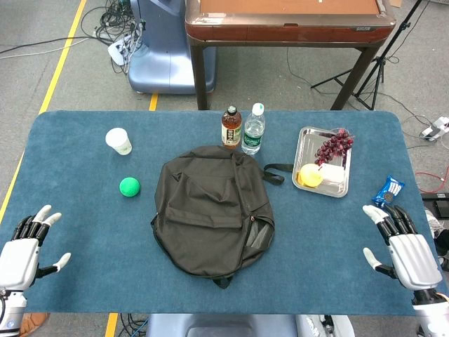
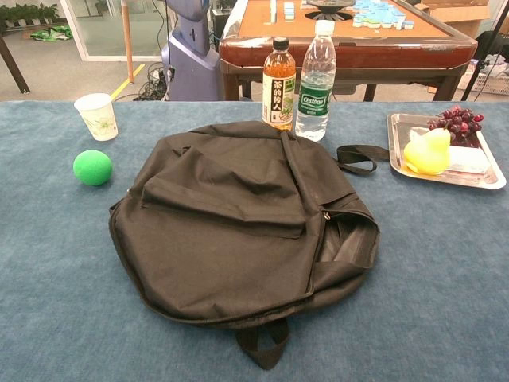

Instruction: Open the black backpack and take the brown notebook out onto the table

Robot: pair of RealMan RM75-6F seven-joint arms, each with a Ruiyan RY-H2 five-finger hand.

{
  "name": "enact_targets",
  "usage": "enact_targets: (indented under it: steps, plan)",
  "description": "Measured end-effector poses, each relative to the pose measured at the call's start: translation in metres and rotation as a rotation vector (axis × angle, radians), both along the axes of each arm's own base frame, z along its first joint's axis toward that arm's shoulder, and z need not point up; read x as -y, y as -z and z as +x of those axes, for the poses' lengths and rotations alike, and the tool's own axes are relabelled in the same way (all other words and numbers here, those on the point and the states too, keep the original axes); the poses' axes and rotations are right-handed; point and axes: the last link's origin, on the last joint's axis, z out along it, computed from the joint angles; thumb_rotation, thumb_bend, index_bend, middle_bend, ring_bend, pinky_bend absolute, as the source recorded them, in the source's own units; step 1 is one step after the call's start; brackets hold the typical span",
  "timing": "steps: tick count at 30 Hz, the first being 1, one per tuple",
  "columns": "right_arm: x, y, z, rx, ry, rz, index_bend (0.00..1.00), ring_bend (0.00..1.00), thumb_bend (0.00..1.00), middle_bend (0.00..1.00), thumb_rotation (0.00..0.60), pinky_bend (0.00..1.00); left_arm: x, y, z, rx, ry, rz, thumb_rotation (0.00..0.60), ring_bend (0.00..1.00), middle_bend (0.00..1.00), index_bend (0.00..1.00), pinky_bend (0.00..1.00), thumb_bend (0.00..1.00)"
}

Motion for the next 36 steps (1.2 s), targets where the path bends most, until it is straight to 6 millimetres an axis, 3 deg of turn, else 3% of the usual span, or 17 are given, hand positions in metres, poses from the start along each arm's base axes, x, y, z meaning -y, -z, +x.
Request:
enact_targets:
  steps: [8, 17, 36]
  plan:
    - [-0.001, -0.005, 0.002, 0.001, -0.005, -0.019, 0.13, 0.00, 0.34, 0.15, 0.600, 0.03, -0.002, 0.002, 0.000, 0.002, 0.016, -0.014, 0.600, 0.10, 0.07, 0.18, 0.06, 0.17]
    - [0.003, -0.021, 0.007, -0.003, -0.019, -0.084, 0.13, 0.00, 0.34, 0.15, 0.600, 0.03, -0.017, 0.013, 0.007, 0.013, 0.099, -0.103, 0.600, 0.10, 0.07, 0.19, 0.06, 0.17]
    - [0.002, -0.019, 0.012, -0.001, -0.018, -0.067, 0.13, 0.00, 0.34, 0.15, 0.600, 0.03, -0.069, 0.083, 0.027, -0.038, 0.345, -0.340, 0.600, 0.10, 0.07, 0.16, 0.06, 0.17]
